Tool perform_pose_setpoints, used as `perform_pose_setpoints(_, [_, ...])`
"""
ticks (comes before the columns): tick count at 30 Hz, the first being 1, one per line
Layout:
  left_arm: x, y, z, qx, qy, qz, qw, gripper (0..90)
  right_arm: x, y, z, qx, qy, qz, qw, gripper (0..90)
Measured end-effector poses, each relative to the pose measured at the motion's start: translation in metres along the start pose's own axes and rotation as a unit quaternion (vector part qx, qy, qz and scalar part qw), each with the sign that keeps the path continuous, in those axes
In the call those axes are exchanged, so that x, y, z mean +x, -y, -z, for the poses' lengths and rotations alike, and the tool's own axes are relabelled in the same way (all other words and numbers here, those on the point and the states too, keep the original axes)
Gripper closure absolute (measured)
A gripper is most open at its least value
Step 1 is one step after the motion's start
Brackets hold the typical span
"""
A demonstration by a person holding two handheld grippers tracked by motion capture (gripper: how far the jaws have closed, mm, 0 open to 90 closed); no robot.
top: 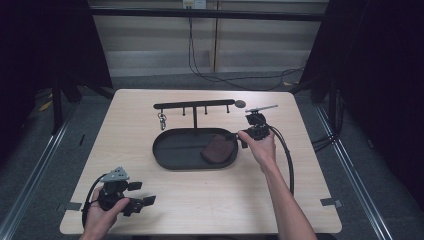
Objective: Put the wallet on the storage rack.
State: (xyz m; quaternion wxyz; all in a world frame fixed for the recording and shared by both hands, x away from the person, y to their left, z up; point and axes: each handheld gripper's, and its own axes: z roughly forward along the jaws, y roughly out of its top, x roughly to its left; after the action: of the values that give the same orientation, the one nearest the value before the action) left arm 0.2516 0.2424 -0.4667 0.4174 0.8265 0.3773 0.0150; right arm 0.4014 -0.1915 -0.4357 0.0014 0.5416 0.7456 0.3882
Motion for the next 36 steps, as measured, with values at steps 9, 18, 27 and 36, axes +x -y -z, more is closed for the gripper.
perform_pose_setpoints(9, [0.001, -0.001, 0.001, -0.01, -0.002, 0.008, 0.9999, 20.2, 0.001, 0.017, 0.021, -0.025, 0.009, 0.019, 0.9995, 18.4])
perform_pose_setpoints(18, [0.003, -0.001, 0.003, -0.015, -0.002, 0.015, 0.9998, 20.2, 0.001, 0.037, 0.039, -0.029, 0.029, 0.024, 0.9989, 17.1])
perform_pose_setpoints(27, [0.005, 0.002, 0.009, -0.021, -0.007, 0.014, 0.9997, 20.2, 0.004, 0.056, 0.06, -0.037, 0.035, 0.036, 0.9981, 18.1])
perform_pose_setpoints(36, [0.007, 0.002, 0.011, -0.025, -0.008, 0.021, 0.9994, 20.2, -0.004, 0.084, 0.085, -0.042, 0.054, 0.036, 0.997, 16.8])
